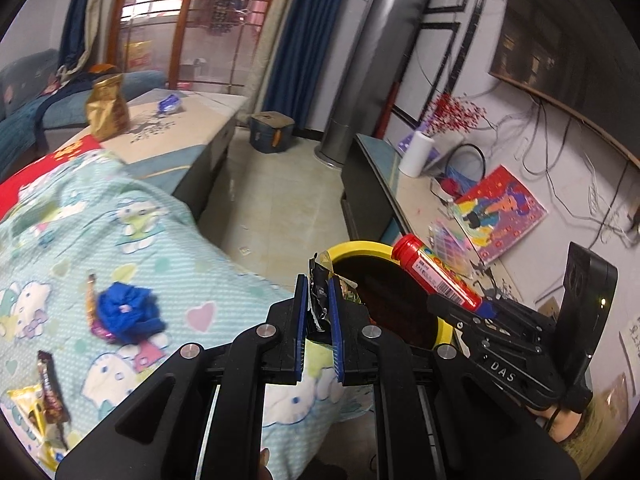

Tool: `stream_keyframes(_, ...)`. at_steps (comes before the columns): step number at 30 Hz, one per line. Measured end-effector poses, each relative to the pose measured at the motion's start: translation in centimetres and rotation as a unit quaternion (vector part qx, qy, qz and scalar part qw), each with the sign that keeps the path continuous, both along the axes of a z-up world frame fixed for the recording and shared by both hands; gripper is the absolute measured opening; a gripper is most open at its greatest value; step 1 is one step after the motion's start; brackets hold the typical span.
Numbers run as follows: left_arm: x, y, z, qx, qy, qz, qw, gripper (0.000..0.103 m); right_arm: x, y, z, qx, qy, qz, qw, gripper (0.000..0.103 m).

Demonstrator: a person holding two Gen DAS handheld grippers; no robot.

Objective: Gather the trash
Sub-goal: 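Carry the black wrapper and red candy tube over the yellow bin with both tools, then open both tools to drop the black wrapper and candy tube into the bin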

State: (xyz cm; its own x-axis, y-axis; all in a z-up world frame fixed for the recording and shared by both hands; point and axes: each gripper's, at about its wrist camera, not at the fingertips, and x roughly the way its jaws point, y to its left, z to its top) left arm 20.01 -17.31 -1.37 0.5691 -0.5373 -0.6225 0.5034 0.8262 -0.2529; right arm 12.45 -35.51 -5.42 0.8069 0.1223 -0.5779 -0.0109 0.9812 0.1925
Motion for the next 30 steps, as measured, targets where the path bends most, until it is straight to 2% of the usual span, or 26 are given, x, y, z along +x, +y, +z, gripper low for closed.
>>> stream_keyframes(17,-0.4,-8.3,-3.3,0.030,0.003,-0.079,0.9964,0.011,-0.5,-6.6,-2.4,0.014,0.027,-0.086,0.996,0.024)
stream_keyframes(30,0.7,-11.9,-7.2,0.055,0.020,-0.106,0.9926,0.011,0.2,-8.8,-5.0,0.017,0.062,-0.111,0.992,0.024)
